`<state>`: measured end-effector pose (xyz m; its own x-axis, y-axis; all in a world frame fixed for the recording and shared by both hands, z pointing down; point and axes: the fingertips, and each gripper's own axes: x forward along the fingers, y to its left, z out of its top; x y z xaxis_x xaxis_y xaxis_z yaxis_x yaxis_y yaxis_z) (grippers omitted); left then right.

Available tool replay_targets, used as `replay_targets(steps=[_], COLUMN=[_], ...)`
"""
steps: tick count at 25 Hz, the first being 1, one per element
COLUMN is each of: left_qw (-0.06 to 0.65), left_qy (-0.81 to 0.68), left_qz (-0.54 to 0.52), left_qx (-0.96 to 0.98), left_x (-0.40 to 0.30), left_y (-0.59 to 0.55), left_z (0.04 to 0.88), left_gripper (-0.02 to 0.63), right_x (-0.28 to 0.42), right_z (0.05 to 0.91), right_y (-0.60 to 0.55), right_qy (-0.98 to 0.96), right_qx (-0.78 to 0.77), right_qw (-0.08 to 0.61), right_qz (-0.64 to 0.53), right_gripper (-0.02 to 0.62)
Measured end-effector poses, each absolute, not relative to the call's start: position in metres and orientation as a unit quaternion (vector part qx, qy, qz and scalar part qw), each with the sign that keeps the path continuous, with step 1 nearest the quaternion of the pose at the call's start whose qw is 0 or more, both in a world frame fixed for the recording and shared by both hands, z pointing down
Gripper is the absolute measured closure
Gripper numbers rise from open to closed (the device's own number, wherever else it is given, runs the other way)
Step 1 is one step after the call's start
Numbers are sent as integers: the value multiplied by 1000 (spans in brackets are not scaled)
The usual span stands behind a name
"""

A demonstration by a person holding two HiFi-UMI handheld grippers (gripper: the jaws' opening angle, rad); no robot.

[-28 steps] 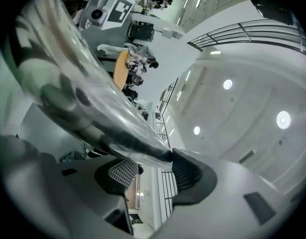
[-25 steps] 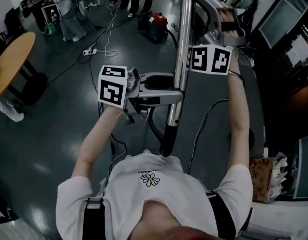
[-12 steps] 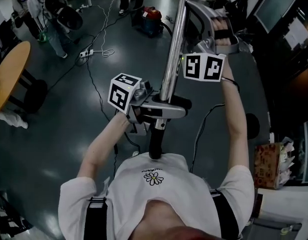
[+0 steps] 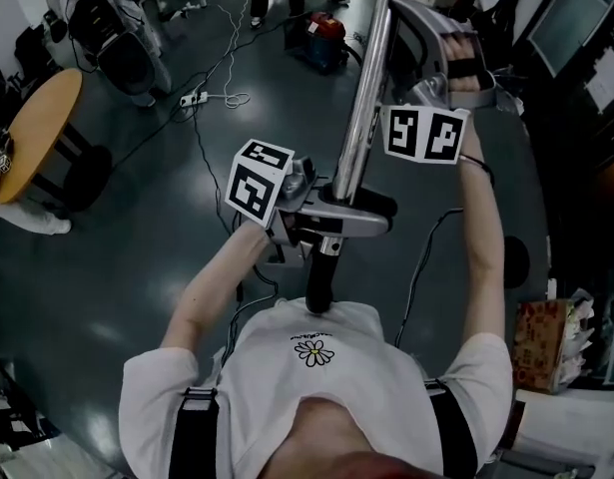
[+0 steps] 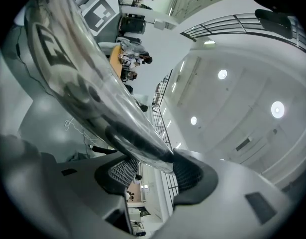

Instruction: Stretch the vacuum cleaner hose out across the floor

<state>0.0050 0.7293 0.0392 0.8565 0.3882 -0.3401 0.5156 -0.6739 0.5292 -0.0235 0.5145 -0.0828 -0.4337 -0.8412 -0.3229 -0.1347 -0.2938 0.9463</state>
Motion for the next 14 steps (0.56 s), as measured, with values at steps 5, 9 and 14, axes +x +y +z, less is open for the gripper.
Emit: replay_targets(steps=[5,9,14], left_qw=[312,309,311], left_qy=[233,223,219], left_qz=[-100,-101,-111], left_qx=[916,919,918], left_x=[4,5,4], left_y=[728,726,725], left_z=[37,37,36], left_gripper=[453,453,453], right_x=[-31,-34,-39], right_z=[-88,-90,-90], right_y=[516,515,515], right_qy=[-532,-533,-538], right_qx=[453,448,440], right_qw=[254,246,238], right_qz=[-669,-674,-679], right_gripper=[380,380,380])
